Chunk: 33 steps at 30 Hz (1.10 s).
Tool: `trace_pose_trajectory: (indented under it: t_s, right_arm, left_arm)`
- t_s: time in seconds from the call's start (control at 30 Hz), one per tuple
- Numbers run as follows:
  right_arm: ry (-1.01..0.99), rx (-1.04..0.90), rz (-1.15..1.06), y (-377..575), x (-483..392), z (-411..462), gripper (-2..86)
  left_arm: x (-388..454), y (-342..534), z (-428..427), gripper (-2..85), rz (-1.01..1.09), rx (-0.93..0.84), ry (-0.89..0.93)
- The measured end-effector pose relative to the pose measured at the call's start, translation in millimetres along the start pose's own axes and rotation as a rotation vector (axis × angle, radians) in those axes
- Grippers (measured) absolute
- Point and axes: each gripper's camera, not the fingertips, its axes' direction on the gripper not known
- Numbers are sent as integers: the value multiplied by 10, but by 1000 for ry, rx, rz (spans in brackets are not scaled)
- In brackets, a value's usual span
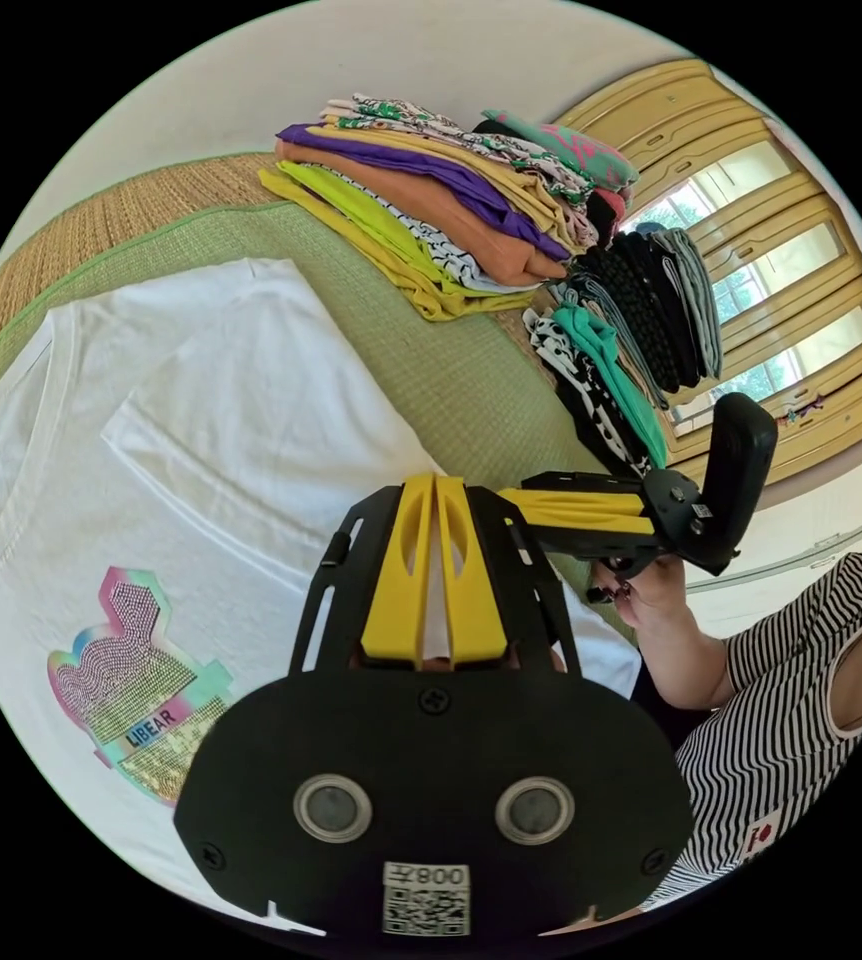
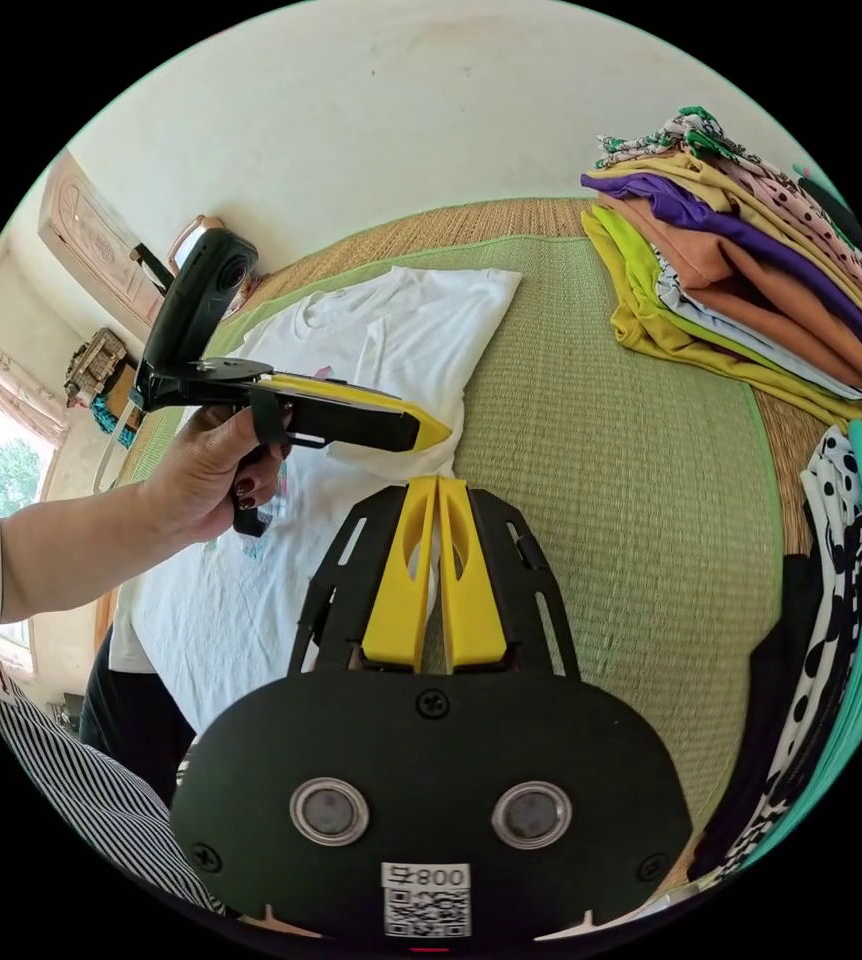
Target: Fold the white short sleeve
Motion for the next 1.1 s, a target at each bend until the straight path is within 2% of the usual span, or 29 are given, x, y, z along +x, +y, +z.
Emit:
trace_pose_trajectory:
  t_s: [0.2,0.33,0.47,0.57,0.7,0.77,0.87,0.97,1.1]
  right_arm:
    - [37,48,40,64,-34,-156,0]
    - [39,89,12,-216,-63,-229,1]
    - [21,-4,-59,-770,-90,248,0]
    - [97,-135,-75,-932,-77,745,0]
    - [41,-82,-25,-830,5,862,1]
    - [83,-75,-23,-781,-59,861,1]
    - [142,-46,-28,-654,-201,798,1]
    - [87,-29,-29,-458,-323,742,1]
    - [5,-46,-45,-159,-627,771,1]
  left_arm:
    - [45,342,-485,1,-42,102,11]
    - [-13,592,-527,1,-95,77,64]
    - [8,701,-567,2,-113,65,45]
    - [15,784,-710,2,-99,59,35]
    - [-5,1020,-1064,2,-65,87,42]
    - [7,1207,-1323,2,-51,128,46]
    - [-30,1678,-1831,3,-62,193,56]
    - [-166,2306,-2395,7,-140,260,40]
    - [-490,3363,-3154,24,-353,353,-19]
